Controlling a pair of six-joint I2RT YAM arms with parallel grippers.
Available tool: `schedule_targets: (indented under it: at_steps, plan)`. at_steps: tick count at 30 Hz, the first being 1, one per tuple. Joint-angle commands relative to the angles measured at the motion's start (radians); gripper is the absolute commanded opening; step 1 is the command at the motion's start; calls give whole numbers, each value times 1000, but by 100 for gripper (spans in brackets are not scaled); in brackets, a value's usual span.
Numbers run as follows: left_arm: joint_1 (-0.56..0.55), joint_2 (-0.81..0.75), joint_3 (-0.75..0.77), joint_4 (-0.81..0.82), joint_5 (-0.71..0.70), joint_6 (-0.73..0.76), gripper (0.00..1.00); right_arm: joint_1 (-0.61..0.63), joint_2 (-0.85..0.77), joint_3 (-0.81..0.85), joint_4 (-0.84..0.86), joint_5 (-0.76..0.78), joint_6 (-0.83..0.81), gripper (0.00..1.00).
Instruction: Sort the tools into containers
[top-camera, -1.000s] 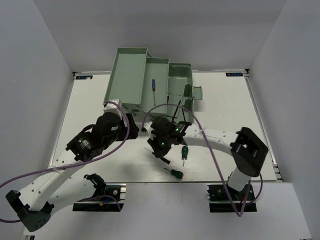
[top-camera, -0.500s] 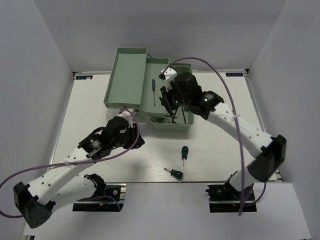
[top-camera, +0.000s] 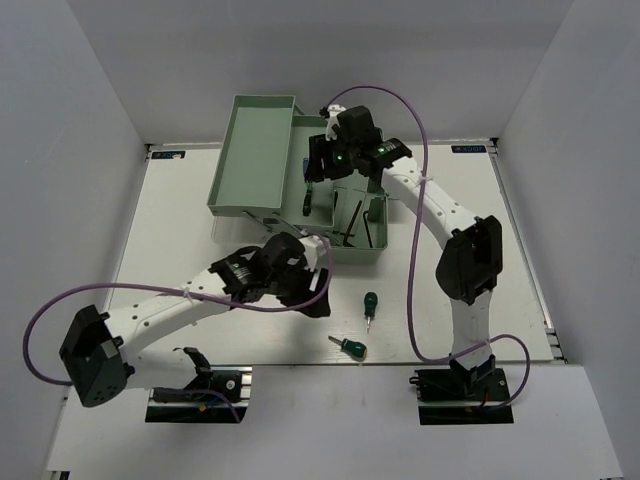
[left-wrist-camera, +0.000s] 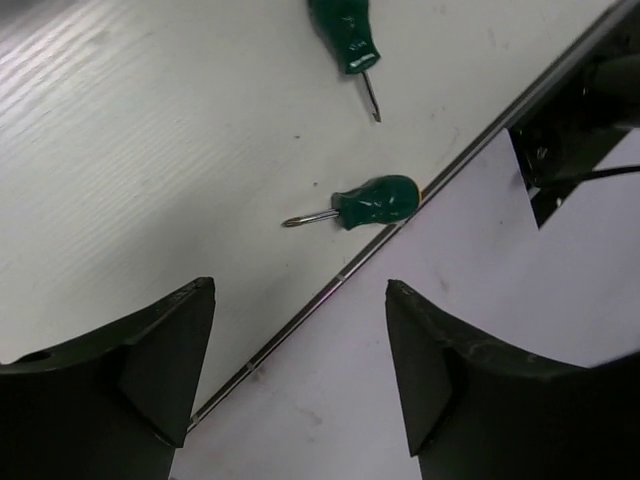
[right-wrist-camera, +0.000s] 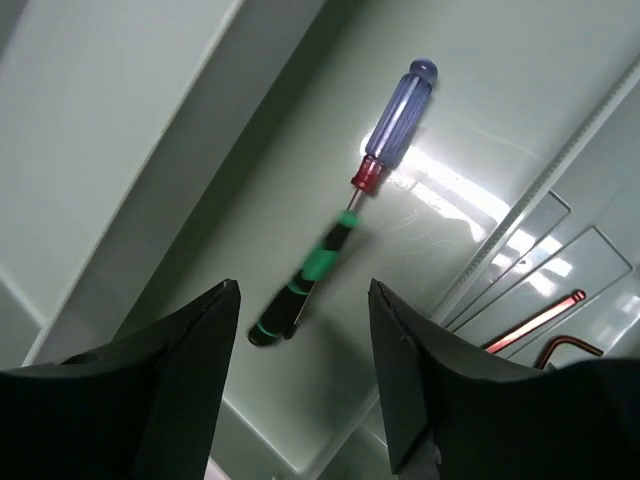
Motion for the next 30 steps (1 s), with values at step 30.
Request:
schedule_targets:
  at_steps: [30]
  plan:
    - [-274, 657, 462, -384, -143, -1364, 86, -585, -622, -715, 29, -374, -11, 76]
